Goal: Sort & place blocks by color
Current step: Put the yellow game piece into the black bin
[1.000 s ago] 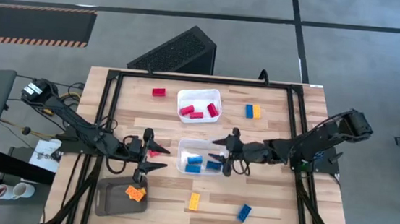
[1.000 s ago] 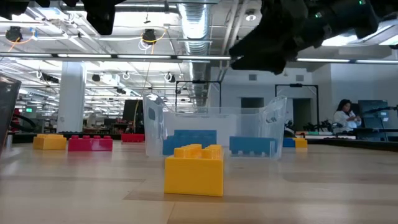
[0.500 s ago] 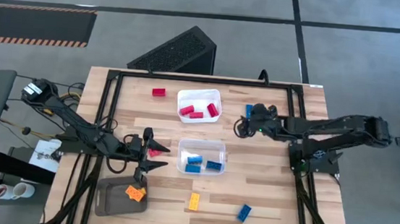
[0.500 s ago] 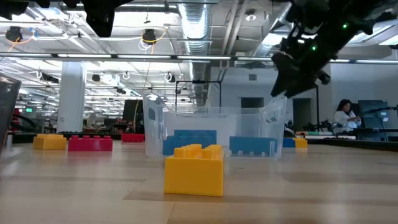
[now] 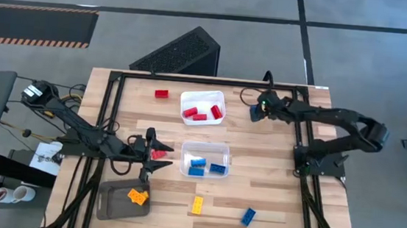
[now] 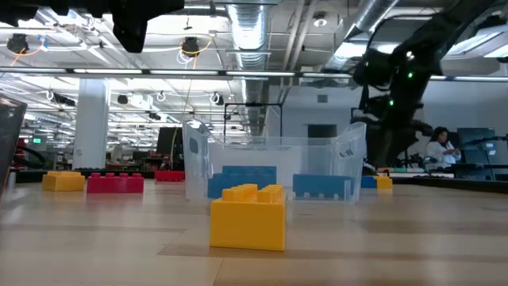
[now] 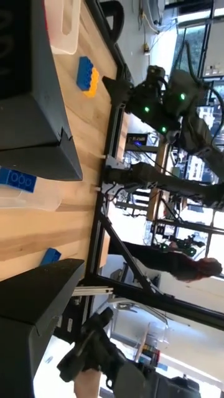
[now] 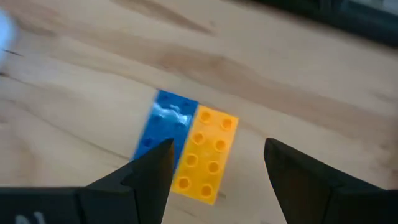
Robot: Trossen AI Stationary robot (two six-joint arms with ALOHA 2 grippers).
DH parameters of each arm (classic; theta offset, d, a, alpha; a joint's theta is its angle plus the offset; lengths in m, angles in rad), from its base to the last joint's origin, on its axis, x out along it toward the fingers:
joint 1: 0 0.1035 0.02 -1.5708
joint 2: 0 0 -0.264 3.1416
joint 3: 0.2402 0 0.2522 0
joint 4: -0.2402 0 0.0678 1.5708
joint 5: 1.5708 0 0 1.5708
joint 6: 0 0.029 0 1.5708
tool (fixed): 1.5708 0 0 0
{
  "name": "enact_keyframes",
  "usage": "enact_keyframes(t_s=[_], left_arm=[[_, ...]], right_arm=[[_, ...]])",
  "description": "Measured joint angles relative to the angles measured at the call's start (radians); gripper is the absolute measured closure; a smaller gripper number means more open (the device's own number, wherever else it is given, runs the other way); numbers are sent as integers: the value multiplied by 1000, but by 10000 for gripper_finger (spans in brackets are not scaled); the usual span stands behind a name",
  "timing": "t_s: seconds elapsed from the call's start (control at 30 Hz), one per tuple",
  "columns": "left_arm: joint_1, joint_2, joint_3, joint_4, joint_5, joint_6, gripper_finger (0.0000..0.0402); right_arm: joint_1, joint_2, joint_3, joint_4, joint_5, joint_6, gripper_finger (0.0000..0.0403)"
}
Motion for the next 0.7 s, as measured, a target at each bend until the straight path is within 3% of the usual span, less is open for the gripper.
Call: enact_keyframes(t_s=[0.43,0.7], left_arm=[[13,0,0,-13,4,1,196],[12,0,0,-14,6,-17,196]], right_arm=[[-64,153,5,-34,-9,1,133],[36,53,-2,-220,-63,37,133]])
